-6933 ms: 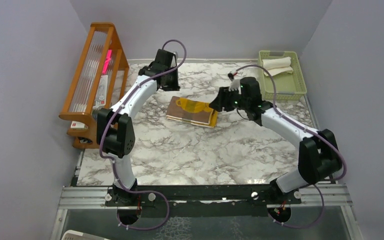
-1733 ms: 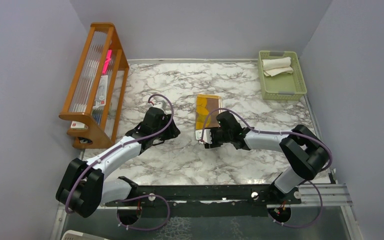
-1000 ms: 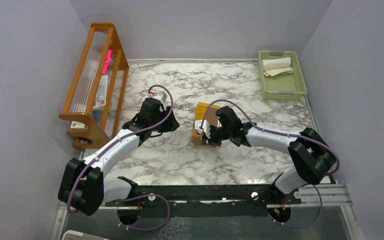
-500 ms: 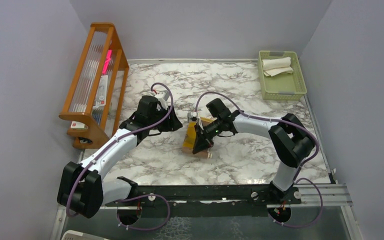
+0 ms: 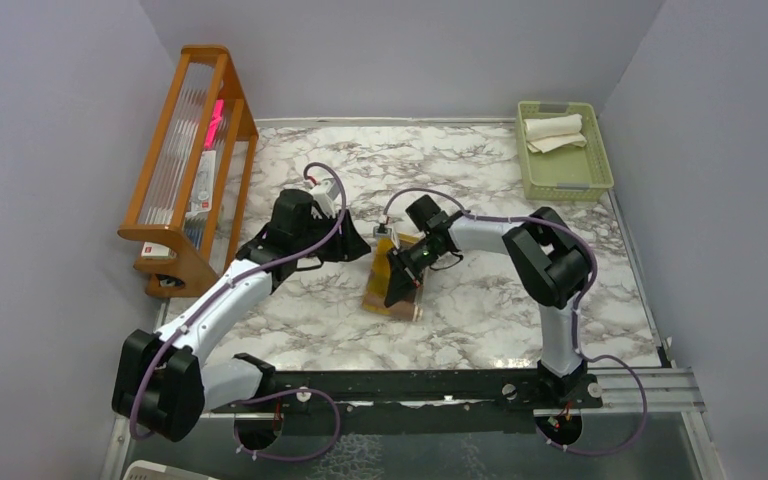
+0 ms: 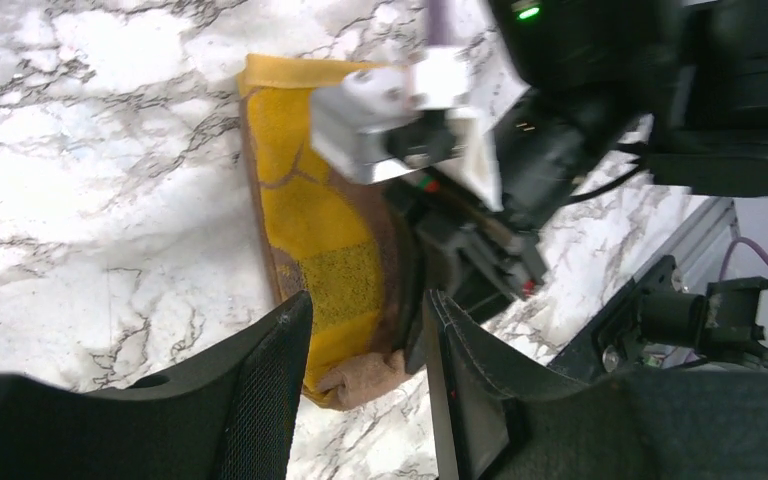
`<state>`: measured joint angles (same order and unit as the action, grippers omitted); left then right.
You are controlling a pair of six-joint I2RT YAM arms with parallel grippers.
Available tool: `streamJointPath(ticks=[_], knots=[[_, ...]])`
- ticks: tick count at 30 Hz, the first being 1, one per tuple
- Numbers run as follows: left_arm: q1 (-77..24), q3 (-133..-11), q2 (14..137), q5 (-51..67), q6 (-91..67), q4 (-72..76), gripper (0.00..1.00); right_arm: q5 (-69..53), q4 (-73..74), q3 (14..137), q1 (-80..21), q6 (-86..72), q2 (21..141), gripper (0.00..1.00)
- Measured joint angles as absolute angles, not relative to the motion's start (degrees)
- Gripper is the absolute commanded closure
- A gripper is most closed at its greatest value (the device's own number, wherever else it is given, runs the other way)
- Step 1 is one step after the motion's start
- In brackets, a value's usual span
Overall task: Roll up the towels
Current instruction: Roll the towel at the center of the board.
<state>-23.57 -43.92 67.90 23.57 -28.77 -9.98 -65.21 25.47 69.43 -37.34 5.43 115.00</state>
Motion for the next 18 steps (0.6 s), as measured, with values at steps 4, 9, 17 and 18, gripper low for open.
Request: streamJointPath(ticks=[4,9,17,18], knots=[[-23.6,-43.8,64.5,26.2,-28.8,-9.8,0.58,-65.1,24.6,67.2,-37.3,0.6,117.2,0.99],[-23.6,-39.5,60.5,33.0,-30.7,-6.5,0.80,-63.5,20.9,67.0,-37.3,-6.0,119.9,0.99],[-23.8,-27.7,58.5,41.1,-37.6,-2.7,0.95,-62.6,19.4,67.9,-36.7,-14.2,122.9,0.99],[-24.0,-27.3,58.6,41.2,-38.3,-2.1,0.96,-62.6,19.4,68.1,-36.7,-14.9,123.1,0.99]])
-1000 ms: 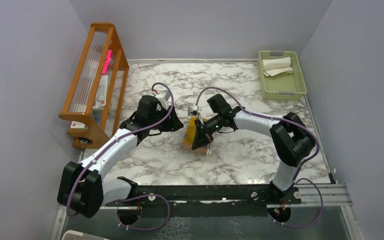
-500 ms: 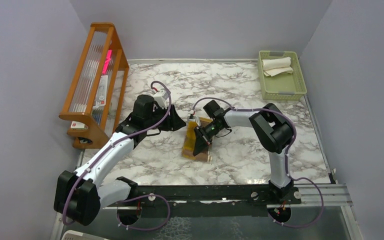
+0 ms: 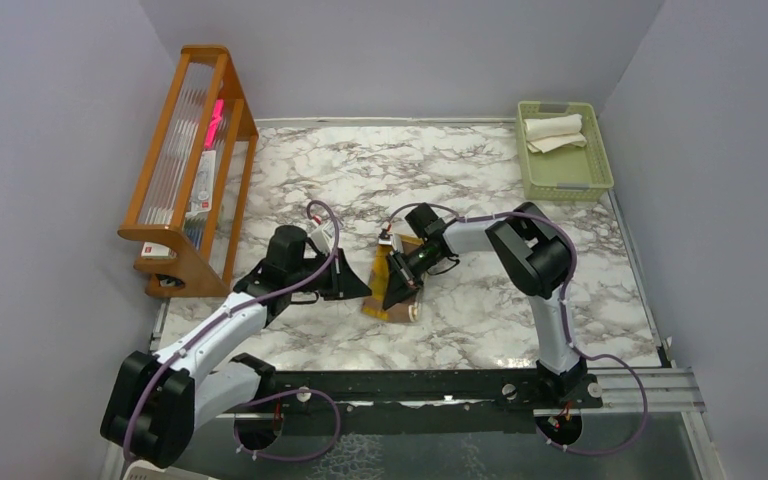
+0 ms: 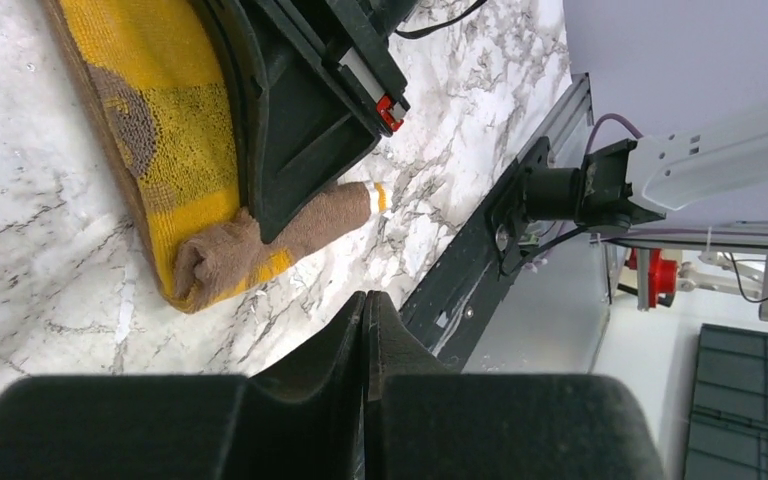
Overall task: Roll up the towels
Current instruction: Roll the towel at the center of the board.
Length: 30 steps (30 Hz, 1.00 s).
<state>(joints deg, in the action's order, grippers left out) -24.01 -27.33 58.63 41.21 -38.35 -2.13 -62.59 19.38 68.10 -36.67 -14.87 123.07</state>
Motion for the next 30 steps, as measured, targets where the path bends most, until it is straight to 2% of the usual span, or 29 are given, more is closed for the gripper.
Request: streamJointPath(ticks=[5,8,13,18,20,22,25,26,28,30], knots=[[-26.1,-25.6,61.7,41.0,-42.9,3.4,0.96,-62.4,19.4,68.5,-36.6,-16.8,123.5,0.99],[-28.3,-24.1,65.6,40.2,-45.7,7.9,1.00,-62.3,19.6,68.8,-36.6,-17.2,123.6,0.99],[-31.2,-23.4,74.1,36.1,-48.7,12.0,1.00,-62.2,19.7,68.8,-36.6,-17.4,123.7,0.99],[-31.5,-23.4,77.7,29.4,-49.6,13.8,1.00,-62.1,19.7,68.8,-36.4,-17.4,123.7,0.99],[-31.5,-23.4,79.0,26.3,-49.8,14.2,1.00,-62.0,19.8,68.8,-36.4,-17.3,123.6,0.94],[-31.5,-23.4,80.0,24.3,-50.2,14.7,1.00,-61.7,19.9,68.8,-36.4,-17.2,123.5,0.83],[-31.8,-23.4,80.6,22.5,-50.7,15.8,1.00,-60.9,20.1,68.6,-36.4,-16.6,122.5,0.54],[-31.8,-23.4,80.7,21.8,-50.8,16.3,1.00,-60.8,19.9,68.3,-36.4,-16.2,121.6,0.48],[-31.8,-23.0,80.8,21.2,-50.9,17.2,1.00,-59.2,19.4,67.4,-36.6,-15.8,118.8,0.46],[-32.0,-22.3,80.8,20.6,-51.2,18.4,1.00,-55.4,18.5,66.0,-36.7,-14.6,115.3,0.48]])
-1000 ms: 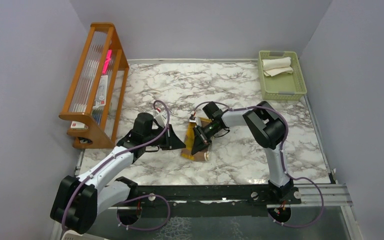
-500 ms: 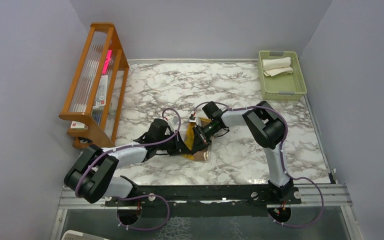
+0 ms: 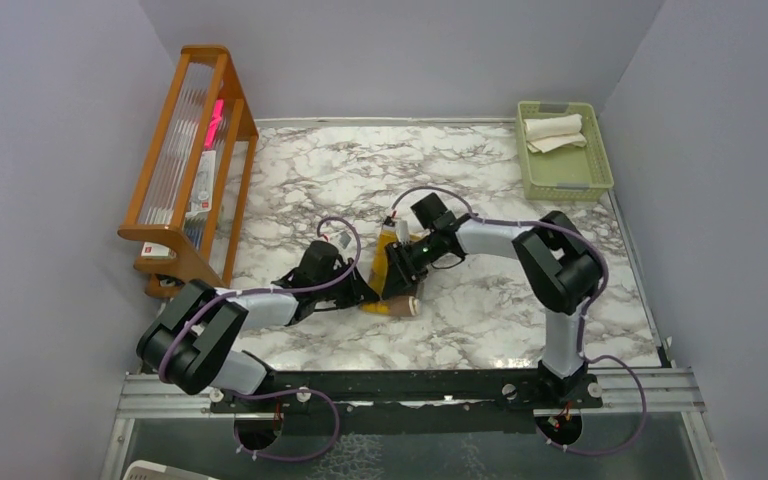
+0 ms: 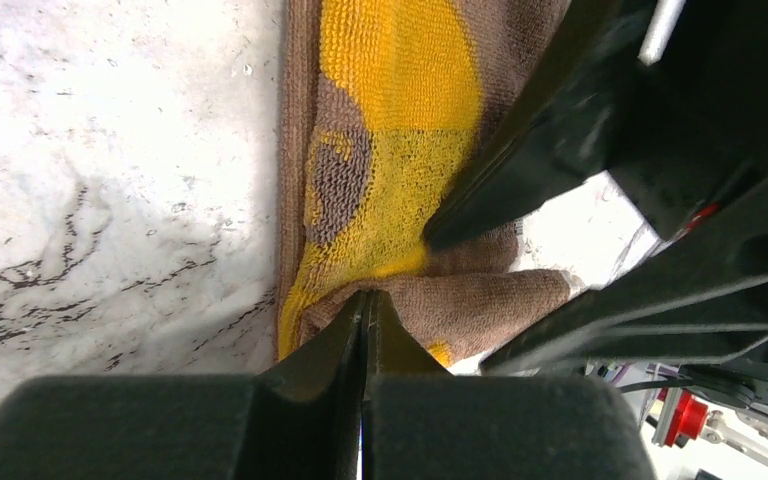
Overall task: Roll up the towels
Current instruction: Roll the towel at the center of the board.
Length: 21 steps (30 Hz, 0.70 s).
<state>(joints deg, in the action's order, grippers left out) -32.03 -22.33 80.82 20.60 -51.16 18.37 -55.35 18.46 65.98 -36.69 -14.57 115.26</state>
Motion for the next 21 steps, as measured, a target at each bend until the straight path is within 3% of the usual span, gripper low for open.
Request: streamJointPath(ticks=[4,5,6,7,8,9,10,11,12,13,17,21], knots=[[-32.9,-21.1,80.6,19.5,-51.8,20.6,1.00,-44.4,16.0,62.4,-36.2,-11.9,106.5,0.56],[-33.2,-20.8,80.5,19.1,-52.0,21.1,1.00,-41.0,14.2,60.6,-36.1,-11.5,102.7,0.40],[-33.5,-20.6,80.4,18.6,-52.0,21.4,1.00,-38.2,11.6,58.3,-36.0,-11.1,98.4,0.14],[-33.8,-20.5,80.3,18.2,-52.1,21.6,1.00,-35.6,9.0,55.7,-35.9,-11.0,93.4,0.02],[-34.2,-20.4,80.2,17.7,-52.2,21.8,1.00,-32.9,4.9,52.4,-35.7,-11.4,88.0,0.00],[-34.4,-20.4,80.2,17.3,-52.2,21.9,1.00,-31.0,1.3,49.9,-35.6,-11.3,84.1,0.07],[-34.7,-20.3,80.1,16.9,-52.3,22.0,1.00,-29.0,-2.8,47.2,-35.5,-11.4,79.7,0.28],[-34.9,-20.3,80.1,16.5,-52.3,22.1,1.00,-27.9,-5.3,45.8,-35.5,-11.3,77.6,0.57],[-35.1,-20.3,80.2,16.2,-52.3,22.2,1.00,-27.7,-6.8,45.9,-35.4,-10.6,76.9,0.92],[-35.3,-20.3,80.2,15.9,-52.4,22.3,1.00,-28.2,-7.7,47.2,-35.4,-10.1,78.0,0.98],[-35.4,-20.3,80.2,15.7,-52.5,22.3,1.00,-30.1,-7.3,49.9,-36.9,-8.9,85.3,0.99],[-35.7,-20.3,80.1,15.1,-53.0,22.3,1.00,-31.5,-6.0,45.8,-42.3,-8.1,85.3,0.99]])
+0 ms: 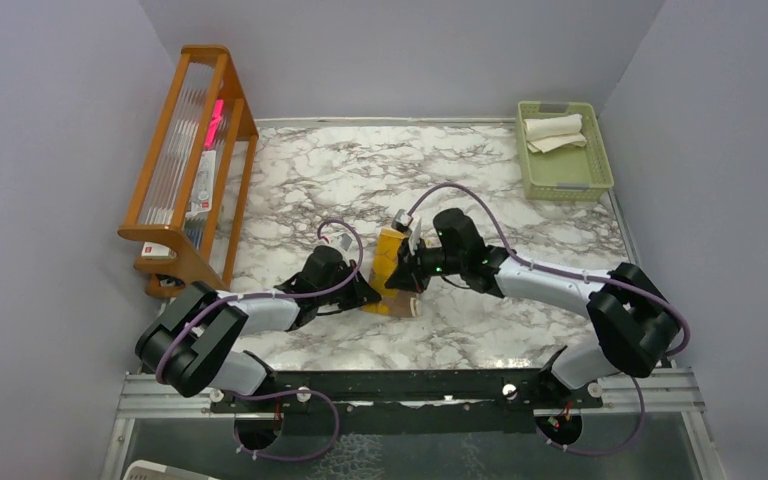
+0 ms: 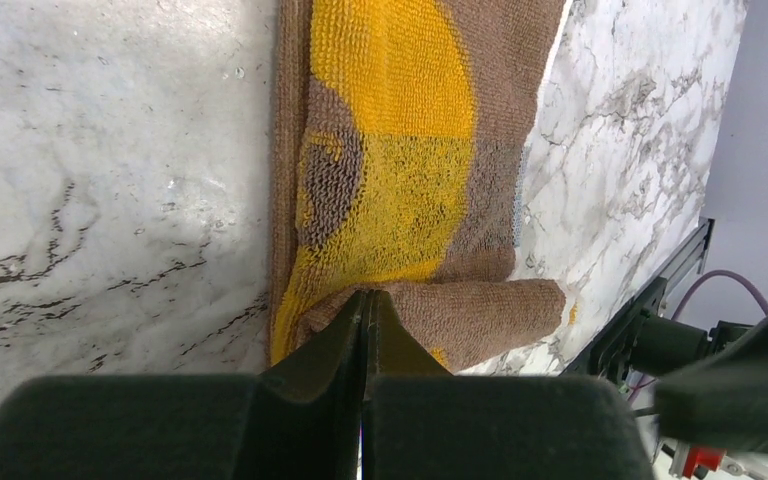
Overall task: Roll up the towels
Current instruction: Roll the towel at the center of the board.
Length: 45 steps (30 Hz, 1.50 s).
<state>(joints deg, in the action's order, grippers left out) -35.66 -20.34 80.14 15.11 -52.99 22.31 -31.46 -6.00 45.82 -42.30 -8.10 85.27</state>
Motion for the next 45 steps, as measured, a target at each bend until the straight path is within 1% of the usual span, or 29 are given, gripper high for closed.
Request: streamJointPath(ticks=[2,7,14,22,23,25,26,27,30,35,41,45], knots=[[-35.7,-20.3,80.1,14.9,-53.3,22.3,1.00,-33.0,-6.0,44.5,-44.0,-8.3,85.2,0.99],[-35.7,-20.3,80.1,14.7,-53.5,22.3,1.00,-34.0,-6.1,42.0,-44.4,-9.5,86.0,0.99],[-35.8,-20.3,80.1,14.4,-53.6,22.2,1.00,-31.6,-6.5,37.9,-44.5,-13.3,92.1,0.99],[-36.1,-20.3,79.4,13.1,-53.5,21.4,1.00,-26.5,-9.3,33.3,-44.5,-19.0,89.2,0.99],[-36.1,-20.3,79.4,13.0,-53.5,21.4,1.00,-26.0,-9.4,32.8,-44.5,-19.4,88.6,0.94],[-36.1,-20.3,79.3,13.0,-53.5,21.3,1.00,-25.3,-9.0,32.2,-44.5,-19.3,87.1,0.70],[-36.1,-20.3,79.3,13.0,-53.5,21.3,1.00,-24.9,-8.4,32.1,-44.5,-18.9,86.1,0.62],[-36.1,-20.4,79.3,12.9,-53.5,21.2,1.00,-24.4,-7.6,32.2,-44.8,-18.3,84.8,0.58],[-36.1,-20.7,79.3,12.8,-53.2,20.7,1.00,-20.1,-4.7,33.2,-47.0,-14.0,79.5,0.55],[-36.1,-21.2,79.3,12.8,-52.8,19.8,1.00,-13.9,-3.7,36.8,-53.3,-3.7,74.5,0.56],[-36.1,-21.3,79.3,12.8,-52.6,19.4,1.00,-8.5,-3.5,37.0,-61.7,7.0,77.8,0.55],[-36.1,-21.7,79.3,12.8,-52.4,18.8,1.00,-4.4,-2.5,37.8,-66.7,11.7,83.7,0.50]])
